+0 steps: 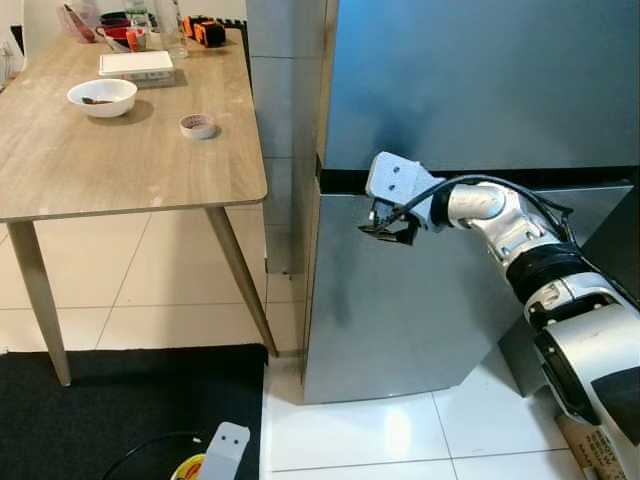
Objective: Restocking fridge
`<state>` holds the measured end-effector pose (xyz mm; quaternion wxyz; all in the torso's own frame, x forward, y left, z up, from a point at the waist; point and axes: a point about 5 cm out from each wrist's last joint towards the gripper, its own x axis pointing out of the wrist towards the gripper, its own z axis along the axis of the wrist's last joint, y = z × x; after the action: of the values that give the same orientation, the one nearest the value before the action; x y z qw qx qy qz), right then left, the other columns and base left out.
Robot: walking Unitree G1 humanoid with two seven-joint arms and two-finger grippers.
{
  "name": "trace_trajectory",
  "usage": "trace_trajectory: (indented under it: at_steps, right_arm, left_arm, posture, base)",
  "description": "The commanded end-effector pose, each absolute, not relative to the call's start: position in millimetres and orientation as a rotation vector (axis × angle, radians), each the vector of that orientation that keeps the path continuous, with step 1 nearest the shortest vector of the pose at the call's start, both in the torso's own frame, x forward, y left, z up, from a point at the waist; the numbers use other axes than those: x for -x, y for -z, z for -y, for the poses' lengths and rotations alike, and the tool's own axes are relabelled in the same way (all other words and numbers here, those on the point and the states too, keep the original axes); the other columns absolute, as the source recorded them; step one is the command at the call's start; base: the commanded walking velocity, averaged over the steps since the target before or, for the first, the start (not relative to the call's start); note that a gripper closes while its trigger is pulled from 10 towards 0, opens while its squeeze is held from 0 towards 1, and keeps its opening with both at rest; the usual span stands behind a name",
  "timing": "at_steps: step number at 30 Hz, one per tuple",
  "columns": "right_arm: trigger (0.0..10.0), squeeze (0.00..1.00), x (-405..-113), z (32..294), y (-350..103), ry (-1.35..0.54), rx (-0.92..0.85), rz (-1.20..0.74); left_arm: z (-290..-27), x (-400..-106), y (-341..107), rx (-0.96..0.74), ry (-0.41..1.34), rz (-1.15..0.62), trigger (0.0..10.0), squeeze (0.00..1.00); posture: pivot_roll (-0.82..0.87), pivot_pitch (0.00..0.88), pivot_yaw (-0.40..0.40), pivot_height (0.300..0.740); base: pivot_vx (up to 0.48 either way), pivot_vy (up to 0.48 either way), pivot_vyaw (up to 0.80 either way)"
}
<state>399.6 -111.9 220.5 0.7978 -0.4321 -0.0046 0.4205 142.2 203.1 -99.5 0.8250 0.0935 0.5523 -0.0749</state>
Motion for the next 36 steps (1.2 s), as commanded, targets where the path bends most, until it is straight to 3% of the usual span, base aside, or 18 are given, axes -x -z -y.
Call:
trace_trajectory:
  at_steps: [1, 14, 36]
  right_arm:
    - [10.0, 0.00, -402, 119, -225, -0.865, 0.961, -0.004]
    - [10.0, 0.00, -404, 120, -205, -0.799, 1.154, -0.079]
    - [10.0, 0.00, -395, 120, -184, -0.955, 1.196, -0.172]
  left_arm:
    - [-198, -130, 105, -0.192, 0.177, -1.223, 10.0, 0.00]
    - [-197, -130, 105, -0.186, 0.175, -1.224, 10.0, 0.00]
    - [-197, -130, 105, -0.188, 0.169, -1.224, 10.0, 0.00]
  posture:
    - [0.02, 0.000, -0.110, 0.740]
    - [0.02, 0.000, -0.117, 0.740]
    - [0.02, 0.000, -0.114, 0.740]
  base:
    - [0.000, 0.000, 0.00]
    - [0.000, 0.000, 0.00]
    - [0.000, 0.000, 0.00]
